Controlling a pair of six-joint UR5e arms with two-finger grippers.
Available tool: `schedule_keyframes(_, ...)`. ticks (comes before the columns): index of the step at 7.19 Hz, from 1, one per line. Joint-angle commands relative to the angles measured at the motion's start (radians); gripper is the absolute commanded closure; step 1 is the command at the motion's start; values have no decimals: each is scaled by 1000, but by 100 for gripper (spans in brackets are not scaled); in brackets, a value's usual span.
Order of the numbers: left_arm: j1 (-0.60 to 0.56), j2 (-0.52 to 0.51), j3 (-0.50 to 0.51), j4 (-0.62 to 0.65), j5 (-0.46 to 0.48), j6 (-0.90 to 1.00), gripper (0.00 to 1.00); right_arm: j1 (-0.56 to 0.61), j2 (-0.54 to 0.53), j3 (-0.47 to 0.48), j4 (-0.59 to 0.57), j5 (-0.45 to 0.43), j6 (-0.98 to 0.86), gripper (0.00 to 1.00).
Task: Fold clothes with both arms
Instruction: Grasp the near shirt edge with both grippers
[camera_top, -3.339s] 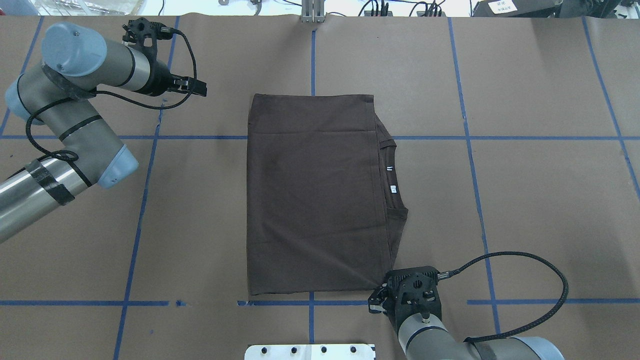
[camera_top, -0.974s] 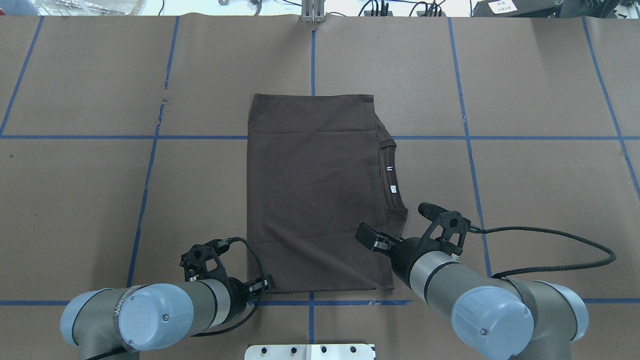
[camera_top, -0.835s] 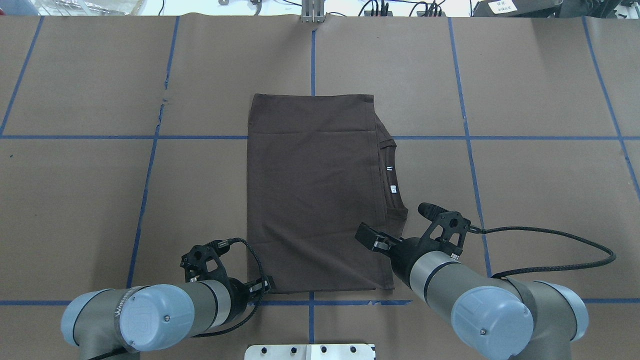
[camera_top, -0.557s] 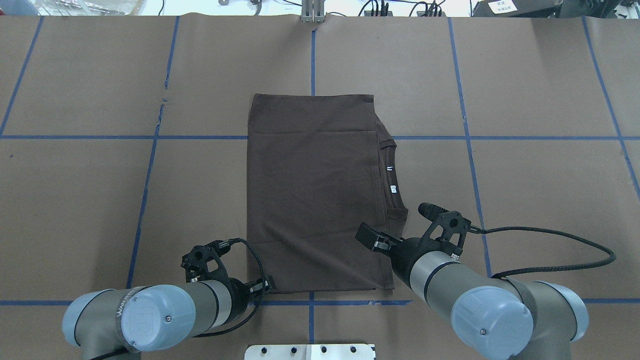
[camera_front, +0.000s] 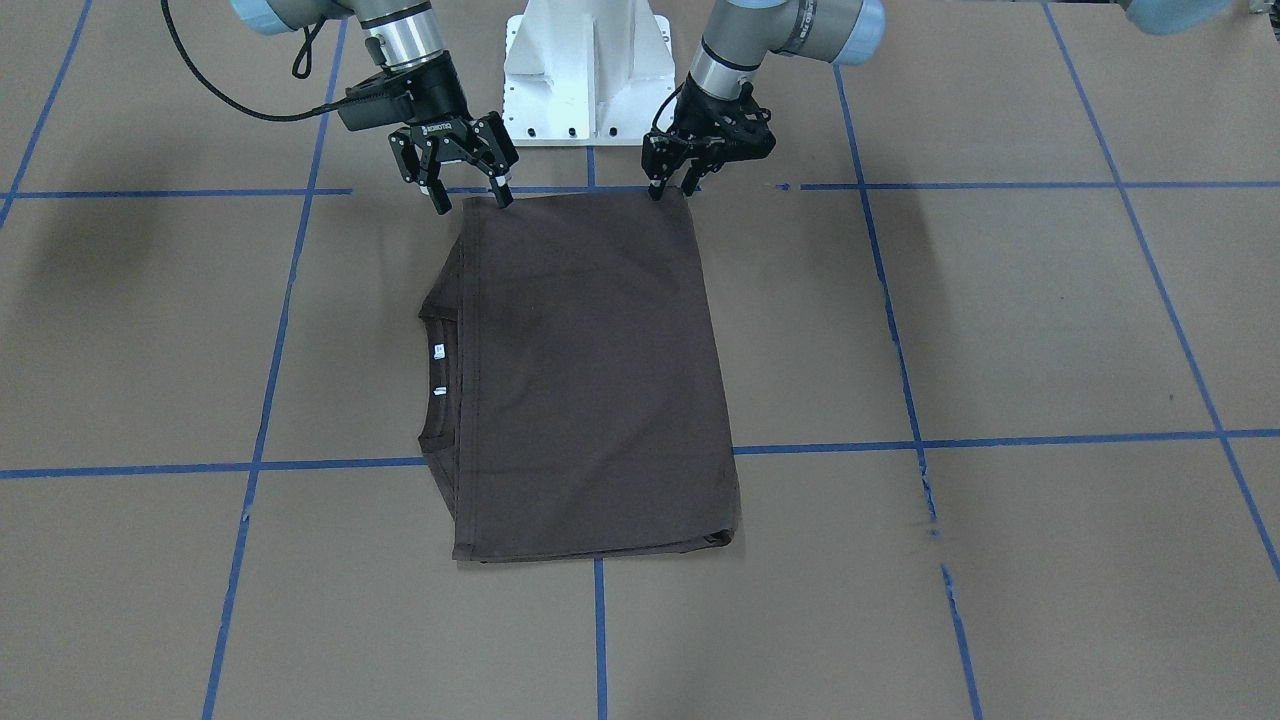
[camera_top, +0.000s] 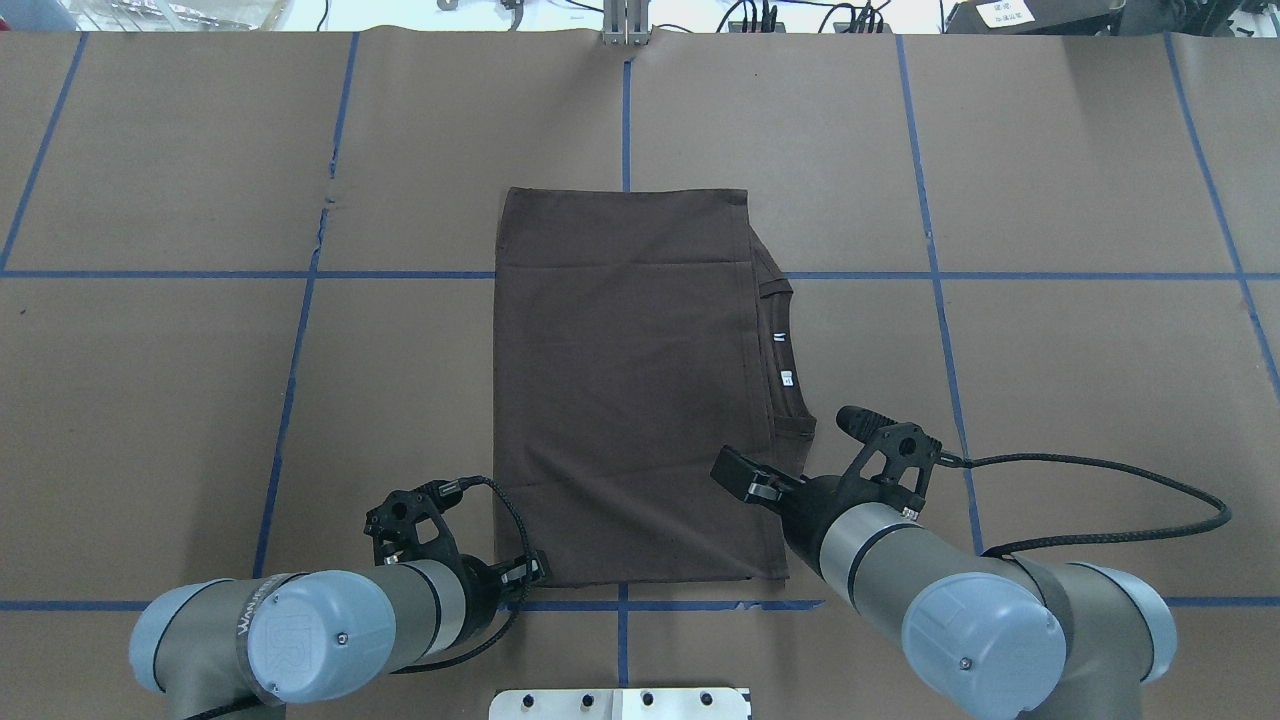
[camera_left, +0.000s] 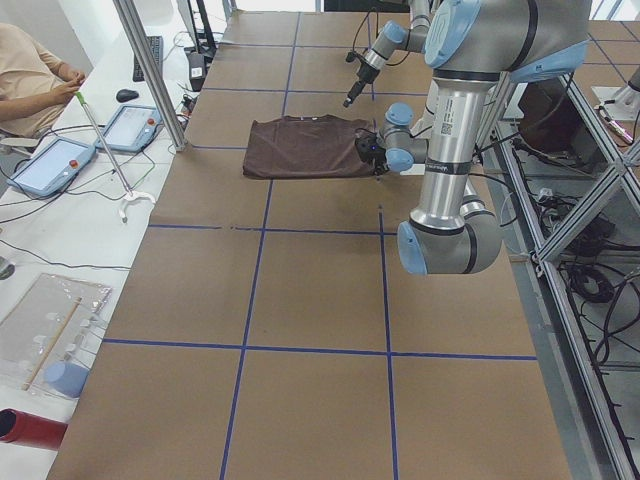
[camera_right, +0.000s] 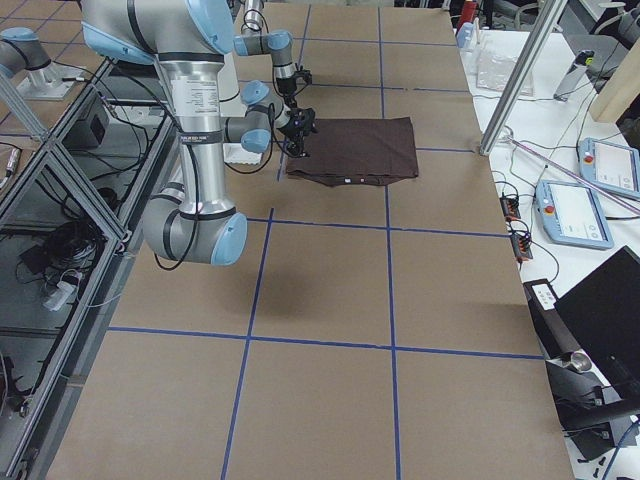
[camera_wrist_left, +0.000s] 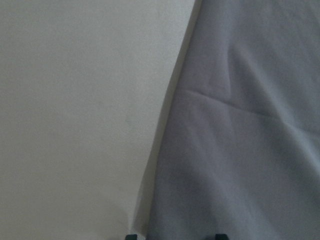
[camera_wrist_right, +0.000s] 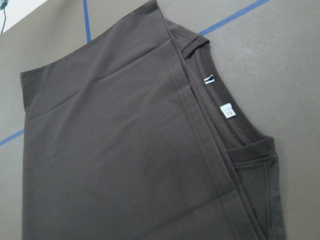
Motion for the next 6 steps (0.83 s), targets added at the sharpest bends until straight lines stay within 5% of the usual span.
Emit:
schedule_keyframes(1,0,-1,7,0,2,0,41,0,0,0,0,-1,0,0)
schedule_keyframes(5,0,-3,7,-2,2,0,47,0,0,-2,-2,-1,0,0)
schedule_keyframes(6,0,-3,7,-2,1,0,73,-1,0,-2,0,-1,2,0)
